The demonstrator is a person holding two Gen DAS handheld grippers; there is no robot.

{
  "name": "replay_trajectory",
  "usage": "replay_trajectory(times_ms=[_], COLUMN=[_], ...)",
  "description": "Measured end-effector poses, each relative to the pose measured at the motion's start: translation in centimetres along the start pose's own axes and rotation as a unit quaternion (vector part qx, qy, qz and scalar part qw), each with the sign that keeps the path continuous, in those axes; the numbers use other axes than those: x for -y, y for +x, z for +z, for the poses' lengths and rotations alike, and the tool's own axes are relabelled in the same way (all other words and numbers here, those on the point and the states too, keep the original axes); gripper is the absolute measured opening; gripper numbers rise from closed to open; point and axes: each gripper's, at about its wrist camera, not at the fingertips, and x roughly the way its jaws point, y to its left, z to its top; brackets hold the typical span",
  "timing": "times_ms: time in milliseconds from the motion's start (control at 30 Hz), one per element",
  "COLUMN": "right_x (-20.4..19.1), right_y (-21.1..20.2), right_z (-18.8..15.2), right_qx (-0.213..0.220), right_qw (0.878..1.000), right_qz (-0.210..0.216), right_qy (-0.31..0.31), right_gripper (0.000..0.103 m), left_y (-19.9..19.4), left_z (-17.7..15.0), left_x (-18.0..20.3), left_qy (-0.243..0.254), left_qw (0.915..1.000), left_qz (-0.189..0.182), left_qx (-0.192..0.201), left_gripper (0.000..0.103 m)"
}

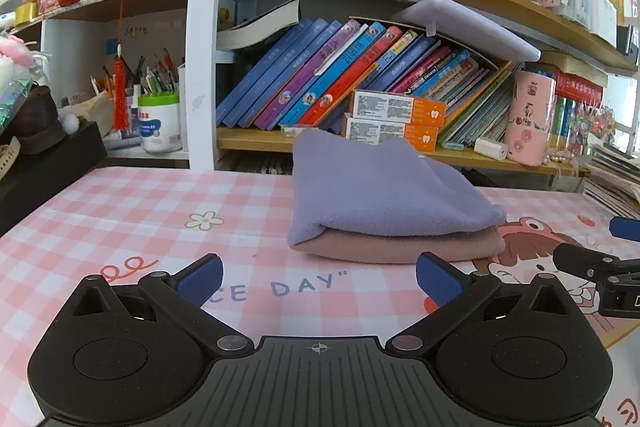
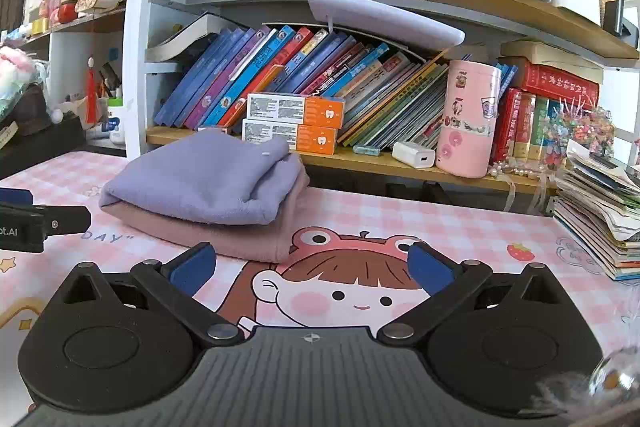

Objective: Fold clothes

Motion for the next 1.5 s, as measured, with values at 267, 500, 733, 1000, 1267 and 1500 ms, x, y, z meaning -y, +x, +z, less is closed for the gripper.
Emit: replay_trajectory(times_ms=[267,500,733,1000,1267,1500], right_x=[0.21,0.19,0.28,0.18,0.15,0.19], right_y=[0.29,0.41,0.62,0.74,0.80,0.79], right_z=[0.00,0.02,0.08,0.06,0.05,0.01], right_qx=[-0.008,-0.013,-0.019,-0.023,-0.025,-0.025], right_qw=[1.000,1.000,1.000,1.000,1.000,1.000], right_qz=[-0.001,0.000,-0.001,0.000,0.001,0.001], right_qy=[0.007,0.005,0.009,0.004,0.003,0.005], right_gripper=[0.103,0.103,0.103,0.103,0.103,0.103], left_y=[0.15,0.26,0.31,0.26,0.35,0.55], left_z=[0.06,0.00,0.01,-0.03,-0.01,0.00], left_x=[0.31,0.51,0.56,0.59,0.66,0.65], left_qy=[0.011,0.014,0.015,0.017,0.018,0.018], left_qw=[0.9999,0.9998,0.9998,0.9997,0.9996,0.9996], left_qz=[0.004,0.012,0.015,0.016,0.020,0.023], left_qx=[-0.007,-0.005,-0.004,-0.001,-0.001,-0.006], left_gripper=[0.103,0.103,0.103,0.103,0.103,0.103])
